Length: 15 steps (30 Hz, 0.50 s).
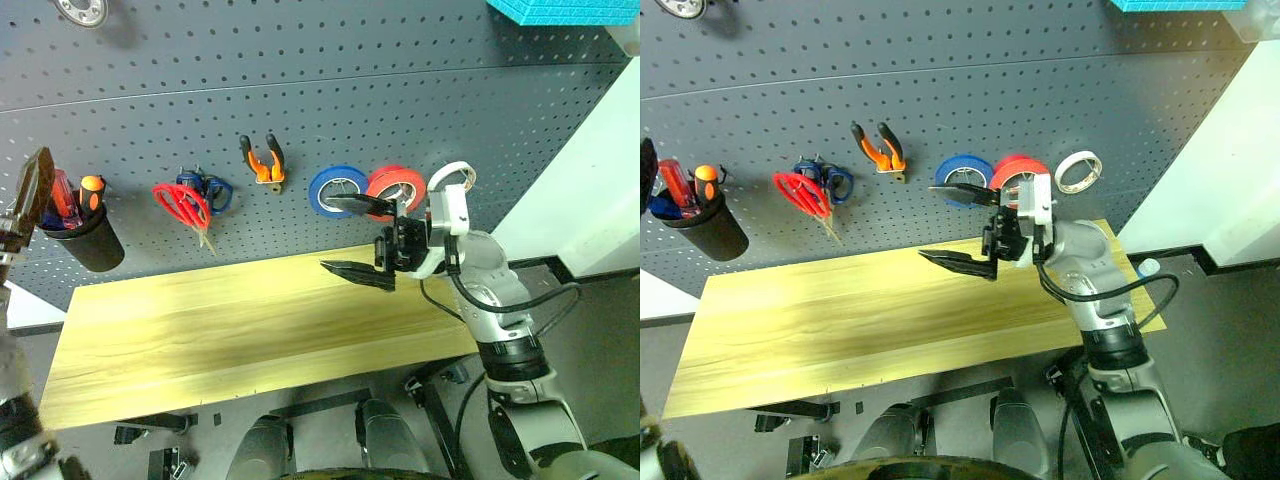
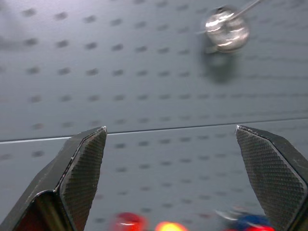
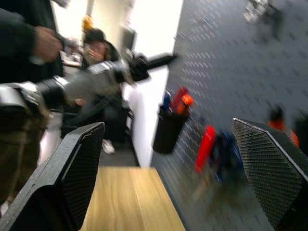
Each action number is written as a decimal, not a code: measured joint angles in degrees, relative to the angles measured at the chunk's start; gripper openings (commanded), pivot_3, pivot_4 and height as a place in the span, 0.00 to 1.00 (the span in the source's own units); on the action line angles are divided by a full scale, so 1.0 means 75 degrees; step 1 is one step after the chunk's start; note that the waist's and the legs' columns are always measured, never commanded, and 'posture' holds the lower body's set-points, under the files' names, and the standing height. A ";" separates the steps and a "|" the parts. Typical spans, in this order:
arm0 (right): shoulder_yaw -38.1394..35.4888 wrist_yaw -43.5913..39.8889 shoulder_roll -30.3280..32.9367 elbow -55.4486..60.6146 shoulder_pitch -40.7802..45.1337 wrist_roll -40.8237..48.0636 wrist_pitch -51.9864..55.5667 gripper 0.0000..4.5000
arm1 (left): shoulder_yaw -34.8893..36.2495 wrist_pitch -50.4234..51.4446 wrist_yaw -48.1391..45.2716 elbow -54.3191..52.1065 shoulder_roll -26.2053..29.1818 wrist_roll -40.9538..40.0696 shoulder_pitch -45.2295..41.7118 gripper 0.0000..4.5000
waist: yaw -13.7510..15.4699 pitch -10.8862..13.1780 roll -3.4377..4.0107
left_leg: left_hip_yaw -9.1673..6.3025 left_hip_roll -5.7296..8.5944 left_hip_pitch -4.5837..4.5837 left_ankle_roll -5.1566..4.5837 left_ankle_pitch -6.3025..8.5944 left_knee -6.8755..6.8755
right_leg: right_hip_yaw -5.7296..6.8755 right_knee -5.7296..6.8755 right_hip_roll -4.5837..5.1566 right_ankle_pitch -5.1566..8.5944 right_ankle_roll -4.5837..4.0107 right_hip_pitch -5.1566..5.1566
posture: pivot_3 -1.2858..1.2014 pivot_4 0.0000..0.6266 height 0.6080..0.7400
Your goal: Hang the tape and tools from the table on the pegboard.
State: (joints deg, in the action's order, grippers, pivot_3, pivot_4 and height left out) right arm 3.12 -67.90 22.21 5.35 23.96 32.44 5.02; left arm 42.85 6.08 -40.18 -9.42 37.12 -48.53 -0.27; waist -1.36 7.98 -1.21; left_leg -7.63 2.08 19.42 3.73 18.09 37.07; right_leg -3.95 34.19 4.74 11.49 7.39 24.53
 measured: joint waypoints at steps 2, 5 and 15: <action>-0.0167 0.0013 0.0232 -0.0002 -0.0423 -0.0114 -0.0120 0.99 | 0.0095 0.0219 -0.0278 -0.0641 -0.0011 -0.0034 0.1023 0.99 | 0.0017 0.0001 0.0001 | 0.0002 -0.0001 -0.0001 -0.0001 0.0001 0.0001 | 0.0000 0.0000 -0.0003 0.0001 -0.0002 -0.0001 | 0.53 0.14 0.98; -0.0394 0.0031 0.0572 -0.0036 -0.1072 -0.0360 -0.0439 0.99 | 0.0072 0.0170 -0.0640 -0.1222 -0.0376 0.0347 0.2280 0.99 | 0.0051 0.0006 0.0012 | 0.0010 -0.0001 -0.0010 -0.0002 0.0000 0.0011 | -0.0002 -0.0004 -0.0004 0.0020 -0.0030 -0.0023 | 0.53 0.14 0.98; -0.0951 0.0043 0.1019 -0.2613 -0.2523 -0.1506 -0.2591 0.99 | -0.2144 -0.2574 -0.1497 0.0492 -0.2167 0.3173 0.3452 0.99 | 0.0048 -0.0002 0.0014 | 0.0019 0.0001 -0.0059 -0.0008 0.0005 0.0031 | -0.0005 -0.0061 -0.0003 0.0040 -0.0011 -0.0158 | 0.52 0.13 0.98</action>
State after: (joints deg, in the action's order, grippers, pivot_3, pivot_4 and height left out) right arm -4.01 -67.58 29.85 -14.25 5.04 21.15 -14.41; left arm 26.78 -13.22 -51.41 -5.74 20.86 -24.73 25.61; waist -1.00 7.96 -1.10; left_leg -7.49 2.09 18.97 3.67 18.13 37.30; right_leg -3.98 33.73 4.72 11.79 7.31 23.34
